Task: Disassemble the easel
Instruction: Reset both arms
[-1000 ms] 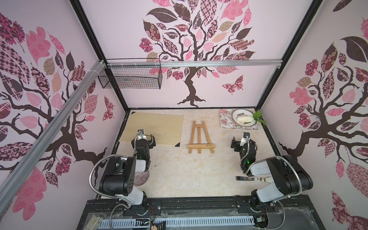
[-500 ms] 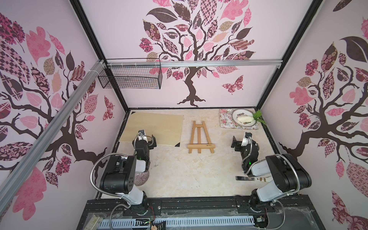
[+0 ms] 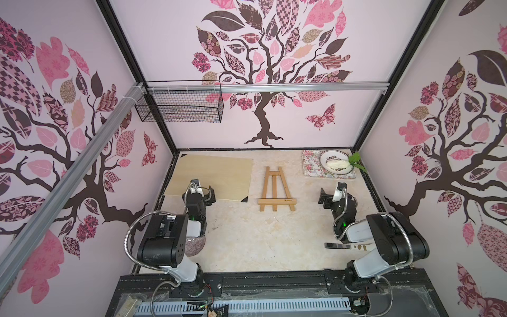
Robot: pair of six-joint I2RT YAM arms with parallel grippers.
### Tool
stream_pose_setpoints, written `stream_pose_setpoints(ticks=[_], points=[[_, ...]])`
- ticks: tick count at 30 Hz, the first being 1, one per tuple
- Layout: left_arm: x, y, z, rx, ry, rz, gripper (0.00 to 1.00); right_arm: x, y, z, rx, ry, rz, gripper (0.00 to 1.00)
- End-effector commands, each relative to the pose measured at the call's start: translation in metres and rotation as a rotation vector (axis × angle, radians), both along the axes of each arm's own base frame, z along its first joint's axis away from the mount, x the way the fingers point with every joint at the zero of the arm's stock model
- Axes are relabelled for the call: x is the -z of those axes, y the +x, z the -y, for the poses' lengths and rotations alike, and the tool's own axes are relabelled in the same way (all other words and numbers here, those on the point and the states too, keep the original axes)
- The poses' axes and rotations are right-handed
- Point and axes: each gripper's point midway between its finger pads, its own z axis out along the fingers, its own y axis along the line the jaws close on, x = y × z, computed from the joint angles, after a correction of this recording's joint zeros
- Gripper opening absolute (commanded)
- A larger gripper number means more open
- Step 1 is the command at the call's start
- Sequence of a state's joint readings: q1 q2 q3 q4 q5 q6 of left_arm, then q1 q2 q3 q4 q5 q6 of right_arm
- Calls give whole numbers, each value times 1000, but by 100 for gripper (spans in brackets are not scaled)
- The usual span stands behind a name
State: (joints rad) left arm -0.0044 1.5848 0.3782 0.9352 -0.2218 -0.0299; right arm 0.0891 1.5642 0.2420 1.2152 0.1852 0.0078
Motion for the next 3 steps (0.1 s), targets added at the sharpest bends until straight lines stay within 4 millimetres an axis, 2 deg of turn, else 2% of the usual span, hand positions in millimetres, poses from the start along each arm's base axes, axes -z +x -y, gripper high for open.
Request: stream_pose_setpoints(ticks=[1,3], points=[[-1,-1,0,3,-6,14,98,-7,6,0,-2,11,21,100],[-2,-2,0,1,-9,21,98,-6,6,0,-2,11,19,100]])
